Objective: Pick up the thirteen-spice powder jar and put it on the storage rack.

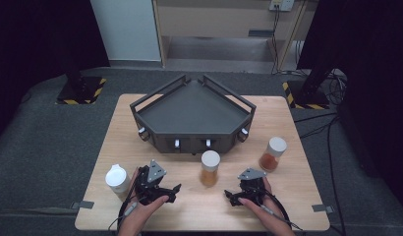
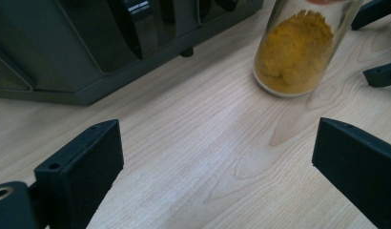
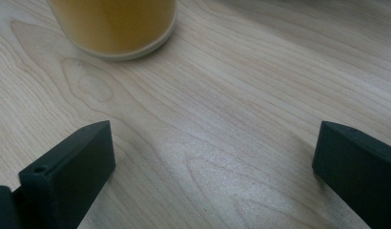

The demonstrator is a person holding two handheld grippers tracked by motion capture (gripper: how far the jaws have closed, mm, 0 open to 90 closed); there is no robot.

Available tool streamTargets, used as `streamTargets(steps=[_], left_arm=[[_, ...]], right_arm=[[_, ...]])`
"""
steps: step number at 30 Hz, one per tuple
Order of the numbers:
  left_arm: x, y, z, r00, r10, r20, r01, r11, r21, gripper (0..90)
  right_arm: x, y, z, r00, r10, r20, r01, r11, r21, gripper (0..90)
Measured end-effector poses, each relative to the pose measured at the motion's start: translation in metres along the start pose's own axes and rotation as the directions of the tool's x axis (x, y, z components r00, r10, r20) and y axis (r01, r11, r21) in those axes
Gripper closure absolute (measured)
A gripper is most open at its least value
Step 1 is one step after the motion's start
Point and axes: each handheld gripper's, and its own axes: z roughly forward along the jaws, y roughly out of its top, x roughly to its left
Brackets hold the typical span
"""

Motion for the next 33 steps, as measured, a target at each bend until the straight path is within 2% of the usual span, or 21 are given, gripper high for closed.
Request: streamTargets(steps=[16,33], left_arm=[[-0.003,0.013,-0.023,0.9988,0.048,-0.002,-0.048,0.9986,-0.019,1.9],[0.003,0.018,-0.043,0.9975,0.068,-0.016,-0.069,0.9967,-0.044,1.9]], right_arm=[[0.0,0.0,0.0,1.0,0.0,0.0,0.0,1.0,0.0,0.6],[0.0,0.0,0.0,1.0,0.0,0.0,0.0,1.0,0.0,0.6]])
